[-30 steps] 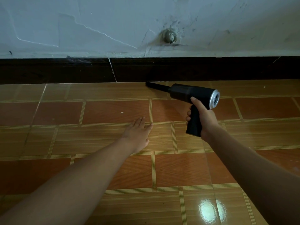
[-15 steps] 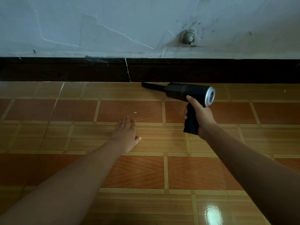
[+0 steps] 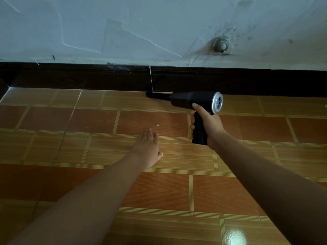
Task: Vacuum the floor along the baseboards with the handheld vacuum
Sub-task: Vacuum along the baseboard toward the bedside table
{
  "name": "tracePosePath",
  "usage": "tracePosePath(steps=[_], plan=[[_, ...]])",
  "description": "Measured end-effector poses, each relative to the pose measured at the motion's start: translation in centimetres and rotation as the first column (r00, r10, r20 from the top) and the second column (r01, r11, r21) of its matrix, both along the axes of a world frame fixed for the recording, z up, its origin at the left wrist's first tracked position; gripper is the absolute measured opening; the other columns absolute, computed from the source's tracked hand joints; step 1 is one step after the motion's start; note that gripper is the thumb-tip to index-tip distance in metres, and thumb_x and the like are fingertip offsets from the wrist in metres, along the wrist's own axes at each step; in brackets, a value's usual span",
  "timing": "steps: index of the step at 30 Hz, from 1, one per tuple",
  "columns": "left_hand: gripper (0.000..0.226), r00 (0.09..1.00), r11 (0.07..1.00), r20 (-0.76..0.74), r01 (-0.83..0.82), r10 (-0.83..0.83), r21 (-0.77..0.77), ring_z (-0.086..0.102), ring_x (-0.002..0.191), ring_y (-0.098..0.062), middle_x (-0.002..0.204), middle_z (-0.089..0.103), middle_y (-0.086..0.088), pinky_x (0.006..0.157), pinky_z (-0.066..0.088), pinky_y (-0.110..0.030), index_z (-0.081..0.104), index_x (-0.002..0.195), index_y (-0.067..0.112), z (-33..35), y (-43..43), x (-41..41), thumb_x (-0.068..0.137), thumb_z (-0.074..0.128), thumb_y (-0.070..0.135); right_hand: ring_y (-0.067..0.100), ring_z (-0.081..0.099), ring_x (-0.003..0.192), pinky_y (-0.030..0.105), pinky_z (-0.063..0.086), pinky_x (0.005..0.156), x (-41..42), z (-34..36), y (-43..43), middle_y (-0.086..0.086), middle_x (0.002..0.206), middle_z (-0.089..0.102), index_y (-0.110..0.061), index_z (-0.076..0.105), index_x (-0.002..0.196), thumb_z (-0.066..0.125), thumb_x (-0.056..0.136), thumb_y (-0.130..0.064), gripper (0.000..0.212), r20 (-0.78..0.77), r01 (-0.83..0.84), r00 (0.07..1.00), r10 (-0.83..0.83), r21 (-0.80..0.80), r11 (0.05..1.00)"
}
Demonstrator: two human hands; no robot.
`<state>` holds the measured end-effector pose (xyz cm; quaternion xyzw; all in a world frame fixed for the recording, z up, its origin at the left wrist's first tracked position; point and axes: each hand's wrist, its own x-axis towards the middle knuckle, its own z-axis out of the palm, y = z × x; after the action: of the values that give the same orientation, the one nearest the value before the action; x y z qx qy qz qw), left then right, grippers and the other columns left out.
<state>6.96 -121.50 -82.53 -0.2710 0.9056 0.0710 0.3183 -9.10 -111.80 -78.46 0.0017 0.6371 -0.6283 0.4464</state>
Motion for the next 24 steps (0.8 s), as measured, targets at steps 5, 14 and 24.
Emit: tracePosePath(steps=[5, 14, 24], plan=[[0.075, 1.0, 1.0, -0.005, 0.007, -0.007, -0.003, -0.005, 0.147, -0.032, 0.157, -0.01, -0.022, 0.12, 0.002, -0.038, -0.005, 0.152, 0.005, 0.1, 0.1, 0.0, 0.1, 0.032, 0.046, 0.015, 0.051, 0.05, 0.027, 0.046, 0.051, 0.0, 0.1, 0.3, 0.004, 0.065, 0.055, -0.01, 0.058, 0.084, 0.07, 0.081, -0.031, 0.025, 0.011, 0.008, 1.0, -0.007, -0.006, 1.0], [0.073, 1.0, 0.997, -0.006, -0.001, 0.001, -0.073, 0.006, 0.146, -0.034, 0.156, 0.002, -0.026, 0.121, 0.008, -0.041, 0.005, 0.15, -0.001, 0.2, 1.2, -1.4, 0.1, 0.032, 0.044, 0.015, 0.052, 0.052, 0.027, 0.047, 0.053, -1.9, 1.0, 4.0, 0.004, 0.068, 0.056, -0.009, 0.059, 0.091, 0.071, 0.08, -0.033, 0.029, -0.018, 0.078, 0.997, -0.077, 0.05, 0.996], [0.068, 0.97, 0.979, -0.133, 0.206, -0.203, 0.007, -0.001, 0.148, -0.027, 0.159, -0.005, -0.016, 0.121, 0.003, -0.037, -0.001, 0.152, 0.005, 0.1, 5.2, -5.0, 0.101, 0.034, 0.035, 0.015, 0.052, 0.051, 0.026, 0.047, 0.052, -4.4, 1.6, 8.2, 0.003, 0.063, 0.057, -0.009, 0.059, 0.086, 0.07, 0.081, -0.03, 0.024, -0.035, 0.153, 0.988, -0.152, 0.039, 0.987]])
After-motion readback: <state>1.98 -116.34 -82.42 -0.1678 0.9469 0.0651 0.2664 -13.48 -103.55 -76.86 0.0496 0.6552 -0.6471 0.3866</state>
